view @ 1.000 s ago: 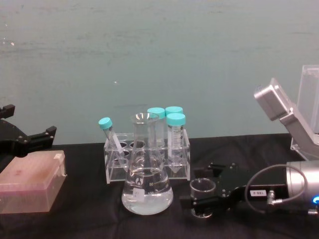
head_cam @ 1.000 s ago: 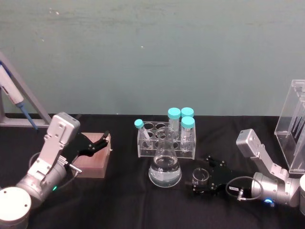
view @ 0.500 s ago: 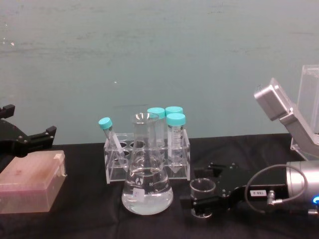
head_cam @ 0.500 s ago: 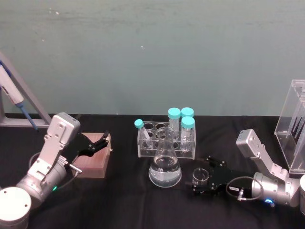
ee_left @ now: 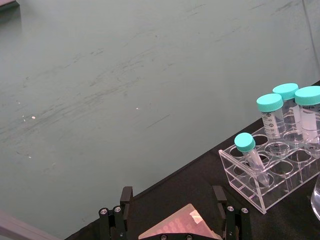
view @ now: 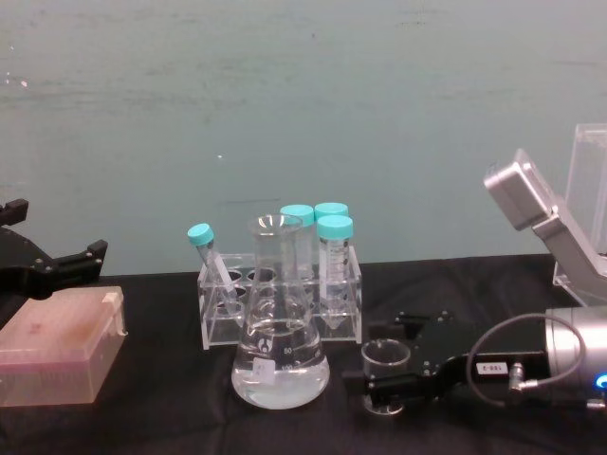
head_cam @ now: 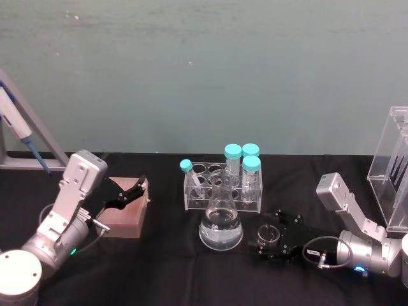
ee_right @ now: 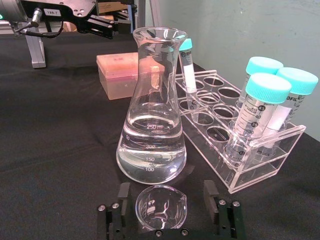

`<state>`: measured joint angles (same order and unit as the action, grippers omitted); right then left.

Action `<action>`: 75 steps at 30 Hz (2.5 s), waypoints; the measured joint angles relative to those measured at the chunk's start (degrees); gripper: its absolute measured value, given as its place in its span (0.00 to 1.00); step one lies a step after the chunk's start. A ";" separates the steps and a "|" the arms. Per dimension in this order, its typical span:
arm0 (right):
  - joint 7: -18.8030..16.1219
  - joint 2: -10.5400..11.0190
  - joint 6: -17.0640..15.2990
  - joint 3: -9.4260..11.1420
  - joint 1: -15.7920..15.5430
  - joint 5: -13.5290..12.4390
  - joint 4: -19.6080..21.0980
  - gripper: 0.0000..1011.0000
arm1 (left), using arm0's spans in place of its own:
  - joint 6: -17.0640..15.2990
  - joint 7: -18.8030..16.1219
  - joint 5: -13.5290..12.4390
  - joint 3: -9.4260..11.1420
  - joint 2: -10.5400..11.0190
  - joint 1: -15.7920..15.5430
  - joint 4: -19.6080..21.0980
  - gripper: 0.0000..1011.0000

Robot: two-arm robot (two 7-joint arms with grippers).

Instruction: Place the experimental apparatus aside using one hand.

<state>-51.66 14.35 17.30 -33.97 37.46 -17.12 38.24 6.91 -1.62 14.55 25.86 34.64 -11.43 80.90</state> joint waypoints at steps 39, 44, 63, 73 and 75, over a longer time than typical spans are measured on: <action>2.44 0.56 0.04 1.60 -1.27 -0.47 2.33 0.50 | 0.00 0.01 0.00 0.00 0.00 0.00 0.00 0.99; 3.05 0.54 -0.65 3.08 -2.07 -2.00 3.30 0.50 | 0.00 0.01 0.00 0.00 0.00 0.00 0.00 0.99; 11.85 1.05 2.28 5.87 -1.13 1.70 3.79 0.50 | 0.00 0.00 0.00 0.00 0.00 0.01 0.00 0.99; 15.87 0.08 2.51 8.36 -0.59 3.09 3.08 0.50 | 0.00 0.00 0.00 0.00 0.00 0.00 0.00 0.99; 16.91 -0.15 2.32 8.85 -0.68 3.21 3.10 0.50 | 0.00 0.01 0.00 0.00 0.00 0.00 0.00 0.99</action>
<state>-34.75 14.19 19.62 -25.12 36.78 -13.91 41.34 6.91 -1.62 14.55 25.86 34.65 -11.43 80.90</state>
